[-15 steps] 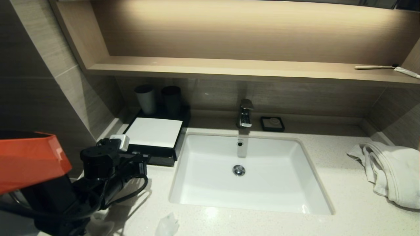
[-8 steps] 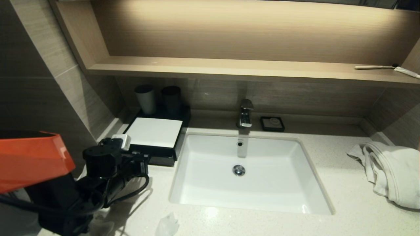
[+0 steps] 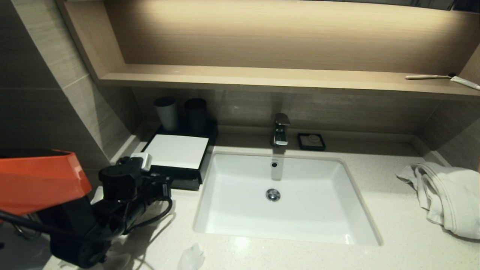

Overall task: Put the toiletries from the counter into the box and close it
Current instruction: Open the drawer

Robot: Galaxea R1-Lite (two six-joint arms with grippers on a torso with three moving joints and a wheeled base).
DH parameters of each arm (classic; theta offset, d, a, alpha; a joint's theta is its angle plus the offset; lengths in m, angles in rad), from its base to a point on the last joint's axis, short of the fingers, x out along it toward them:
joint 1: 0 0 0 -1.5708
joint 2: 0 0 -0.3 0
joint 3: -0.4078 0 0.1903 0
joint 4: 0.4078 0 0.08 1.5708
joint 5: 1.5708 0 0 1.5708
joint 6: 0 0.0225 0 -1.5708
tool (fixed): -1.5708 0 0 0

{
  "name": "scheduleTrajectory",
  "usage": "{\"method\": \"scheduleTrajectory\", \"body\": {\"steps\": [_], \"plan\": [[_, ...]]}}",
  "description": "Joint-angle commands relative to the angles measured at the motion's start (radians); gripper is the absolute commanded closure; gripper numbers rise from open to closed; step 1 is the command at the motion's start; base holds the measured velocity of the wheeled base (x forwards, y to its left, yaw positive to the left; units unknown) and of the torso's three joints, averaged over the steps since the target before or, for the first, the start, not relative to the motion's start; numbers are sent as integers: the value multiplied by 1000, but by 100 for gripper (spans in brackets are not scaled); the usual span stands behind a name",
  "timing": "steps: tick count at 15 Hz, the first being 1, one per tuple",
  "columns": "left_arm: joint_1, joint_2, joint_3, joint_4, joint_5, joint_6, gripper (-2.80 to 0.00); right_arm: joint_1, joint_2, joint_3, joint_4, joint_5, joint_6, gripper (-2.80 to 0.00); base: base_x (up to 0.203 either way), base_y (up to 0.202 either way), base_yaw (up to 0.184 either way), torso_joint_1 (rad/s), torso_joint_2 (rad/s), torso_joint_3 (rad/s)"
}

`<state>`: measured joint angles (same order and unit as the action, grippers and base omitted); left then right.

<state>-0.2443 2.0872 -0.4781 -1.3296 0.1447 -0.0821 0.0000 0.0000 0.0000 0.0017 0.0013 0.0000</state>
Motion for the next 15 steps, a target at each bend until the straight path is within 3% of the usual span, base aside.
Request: {"method": "scheduleTrajectory", "body": {"steps": [1, 15], "plan": [[0, 9, -9, -8, 1, -1, 0, 0, 0, 0, 0, 0, 0, 0, 0, 0, 0, 0, 0, 0], [2, 30, -73, 32, 0, -1, 0, 0, 0, 0, 0, 0, 0, 0, 0, 0, 0, 0, 0, 0]]}}
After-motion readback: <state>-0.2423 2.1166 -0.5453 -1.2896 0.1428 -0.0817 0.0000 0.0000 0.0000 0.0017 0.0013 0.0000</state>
